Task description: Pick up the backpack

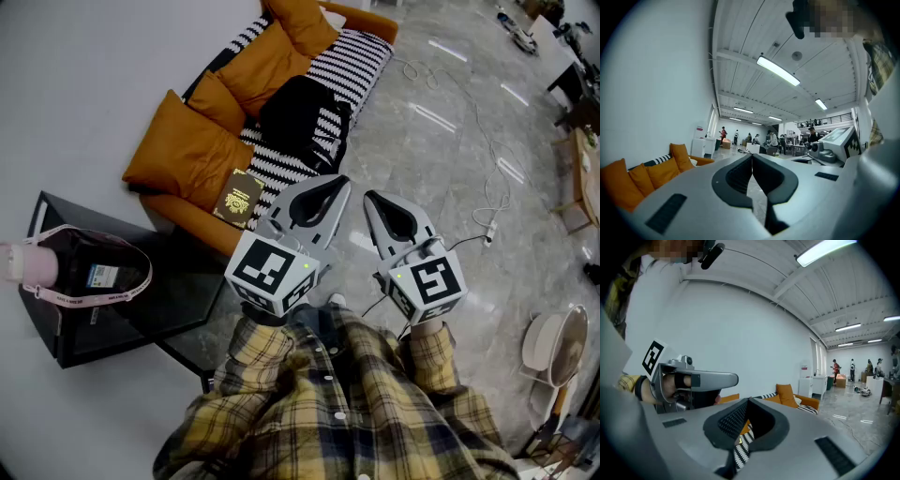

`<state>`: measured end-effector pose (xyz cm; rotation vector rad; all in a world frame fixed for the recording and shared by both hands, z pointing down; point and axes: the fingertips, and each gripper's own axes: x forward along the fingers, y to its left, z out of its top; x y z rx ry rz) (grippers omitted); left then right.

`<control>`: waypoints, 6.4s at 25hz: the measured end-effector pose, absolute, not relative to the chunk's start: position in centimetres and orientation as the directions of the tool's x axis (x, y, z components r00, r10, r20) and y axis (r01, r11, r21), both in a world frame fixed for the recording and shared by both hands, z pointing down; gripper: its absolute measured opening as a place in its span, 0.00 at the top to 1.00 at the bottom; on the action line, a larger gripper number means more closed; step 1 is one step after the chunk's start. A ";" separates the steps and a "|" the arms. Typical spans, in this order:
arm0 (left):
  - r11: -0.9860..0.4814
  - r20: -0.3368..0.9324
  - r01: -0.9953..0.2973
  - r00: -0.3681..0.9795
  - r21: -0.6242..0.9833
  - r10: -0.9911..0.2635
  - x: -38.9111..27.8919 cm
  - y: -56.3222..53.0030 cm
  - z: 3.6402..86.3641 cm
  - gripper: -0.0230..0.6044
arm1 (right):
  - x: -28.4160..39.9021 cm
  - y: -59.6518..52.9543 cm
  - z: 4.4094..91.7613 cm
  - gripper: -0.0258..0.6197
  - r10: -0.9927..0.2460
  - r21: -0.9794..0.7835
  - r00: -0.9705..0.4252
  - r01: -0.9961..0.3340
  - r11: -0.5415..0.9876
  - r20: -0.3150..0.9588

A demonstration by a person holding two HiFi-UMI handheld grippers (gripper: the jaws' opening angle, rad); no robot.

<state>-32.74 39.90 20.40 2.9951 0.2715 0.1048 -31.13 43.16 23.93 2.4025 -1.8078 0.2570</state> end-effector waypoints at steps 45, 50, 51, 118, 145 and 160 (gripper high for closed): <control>-0.985 0.040 0.120 0.991 0.125 0.126 -13.0 23.8 20.2 0.93 | -12.0 29.3 24.3 0.94 -0.948 0.014 0.238 -0.970 -0.241 0.211; -0.983 0.049 0.125 0.990 0.133 0.133 -8.2 19.4 20.6 0.93 | -7.0 25.6 24.7 0.94 -0.944 0.000 0.255 -0.966 -0.260 0.212; -0.983 0.051 0.127 0.990 0.132 0.135 -7.5 18.6 20.7 0.93 | -6.1 24.9 24.8 0.94 -0.942 -0.001 0.261 -0.964 -0.267 0.213; -0.505 0.284 -0.841 0.541 0.195 -0.792 1.5 -11.2 30.8 0.93 | 9.5 -11.6 34.8 0.94 -0.609 -0.120 -0.688 -0.696 0.708 0.395; -0.453 0.512 -0.868 0.489 0.206 -0.706 0.0 -9.2 47.1 0.93 | 8.0 -10.8 50.3 0.94 -0.453 -0.131 -0.670 -0.631 0.765 0.588; -0.439 0.649 -0.886 0.423 0.150 -0.633 -2.3 -9.0 60.6 0.93 | 7.1 -10.7 63.4 0.93 -0.363 -0.111 -0.611 -0.598 0.793 0.703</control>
